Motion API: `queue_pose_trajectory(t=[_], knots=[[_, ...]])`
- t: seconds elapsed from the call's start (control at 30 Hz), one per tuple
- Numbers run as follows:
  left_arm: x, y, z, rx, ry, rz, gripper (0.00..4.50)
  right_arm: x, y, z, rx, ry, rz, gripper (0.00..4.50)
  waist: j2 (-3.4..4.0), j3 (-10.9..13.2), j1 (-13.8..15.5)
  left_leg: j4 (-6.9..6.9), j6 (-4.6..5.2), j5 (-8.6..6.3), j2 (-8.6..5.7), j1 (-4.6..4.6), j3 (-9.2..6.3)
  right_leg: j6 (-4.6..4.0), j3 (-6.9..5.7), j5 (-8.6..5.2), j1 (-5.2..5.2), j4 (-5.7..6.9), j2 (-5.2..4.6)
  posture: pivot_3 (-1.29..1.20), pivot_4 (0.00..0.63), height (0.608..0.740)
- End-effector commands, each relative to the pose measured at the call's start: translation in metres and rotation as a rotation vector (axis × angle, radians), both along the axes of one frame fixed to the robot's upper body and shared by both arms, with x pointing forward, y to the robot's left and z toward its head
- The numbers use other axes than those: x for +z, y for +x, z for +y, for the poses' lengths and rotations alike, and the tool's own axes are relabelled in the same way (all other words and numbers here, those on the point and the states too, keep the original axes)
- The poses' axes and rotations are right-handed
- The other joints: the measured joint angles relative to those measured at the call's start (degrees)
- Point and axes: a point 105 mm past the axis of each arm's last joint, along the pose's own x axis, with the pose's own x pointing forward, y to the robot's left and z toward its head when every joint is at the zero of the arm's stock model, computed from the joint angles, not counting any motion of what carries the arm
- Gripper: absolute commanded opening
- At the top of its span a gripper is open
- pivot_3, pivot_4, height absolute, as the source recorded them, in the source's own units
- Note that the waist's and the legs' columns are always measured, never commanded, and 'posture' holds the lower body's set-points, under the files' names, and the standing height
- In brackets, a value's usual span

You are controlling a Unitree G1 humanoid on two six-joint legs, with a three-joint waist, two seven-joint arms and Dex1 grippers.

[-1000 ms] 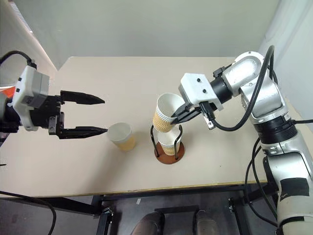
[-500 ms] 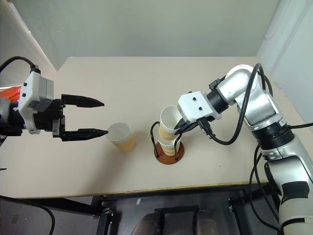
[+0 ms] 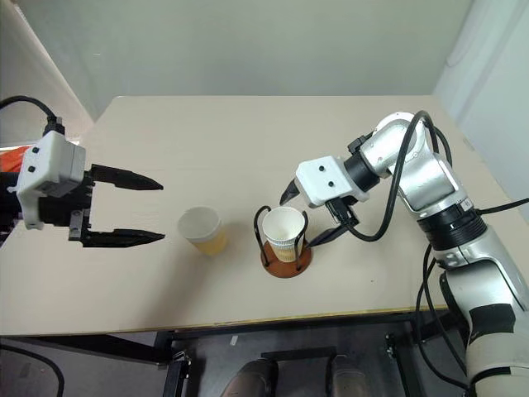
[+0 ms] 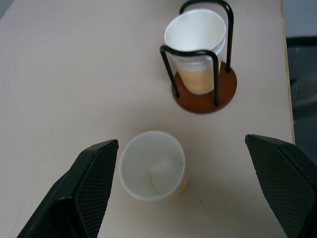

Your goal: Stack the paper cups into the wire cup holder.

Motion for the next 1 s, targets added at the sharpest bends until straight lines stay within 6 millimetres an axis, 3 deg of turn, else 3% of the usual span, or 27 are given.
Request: queue_pose_trajectory(t=[0.03,0.23,0.4,0.7,0.8,1.0], knots=[[-0.009,0.000,0.004,-0.048,0.141,0.021,4.50,0.050,0.005,0.014,-0.070,0.314,0.043,4.49,0.01,0.0,0.0,0.00,0.00,0.00,0.00,0.00,0.00,0.00,0.03,0.00,-0.02,0.01,0.00,0.00,0.150,0.740],[-0.033,0.020,0.002,-0.092,0.224,0.074,4.50,0.051,-0.019,0.026,-0.052,0.508,0.305,4.49,-0.12,-0.1,0.4,-0.03,-0.06,-0.08,0.00,-0.14,-0.04,-0.23,-0.04,-0.14,-0.12,0.02,0.00,0.00,0.150,0.740],[-0.052,0.049,0.005,-0.073,0.297,0.060,4.50,0.043,-0.015,0.030,-0.166,0.561,0.322,4.49,-0.12,-0.1,0.3,0.12,0.01,-0.14,-0.03,-0.32,-0.02,-0.14,-0.05,-0.09,-0.22,0.00,-0.04,0.00,0.150,0.740],[-0.071,0.057,-0.018,-0.179,0.301,0.090,4.50,0.037,-0.012,0.020,-0.257,0.570,0.306,4.49,-0.13,-0.1,0.3,0.14,0.07,-0.16,-0.02,-0.36,-0.02,0.15,-0.06,0.09,-0.22,-0.10,-0.04,0.00,0.150,0.740],[-0.077,0.057,-0.020,-0.207,0.341,0.101,3.95,0.037,-0.013,0.017,-0.263,0.572,0.307,4.50,-0.14,-0.1,0.3,0.22,0.09,-0.15,-0.02,-0.36,-0.02,0.23,-0.06,0.13,-0.20,-0.09,-0.04,0.00,0.150,0.740],[-0.080,0.056,-0.022,-0.227,0.342,0.111,1.81,0.035,-0.015,0.012,-0.273,0.560,0.297,4.50,-0.14,-0.1,0.3,0.33,0.12,-0.14,-0.02,-0.37,-0.02,0.29,-0.04,0.18,-0.16,-0.09,-0.04,0.00,0.150,0.740]])
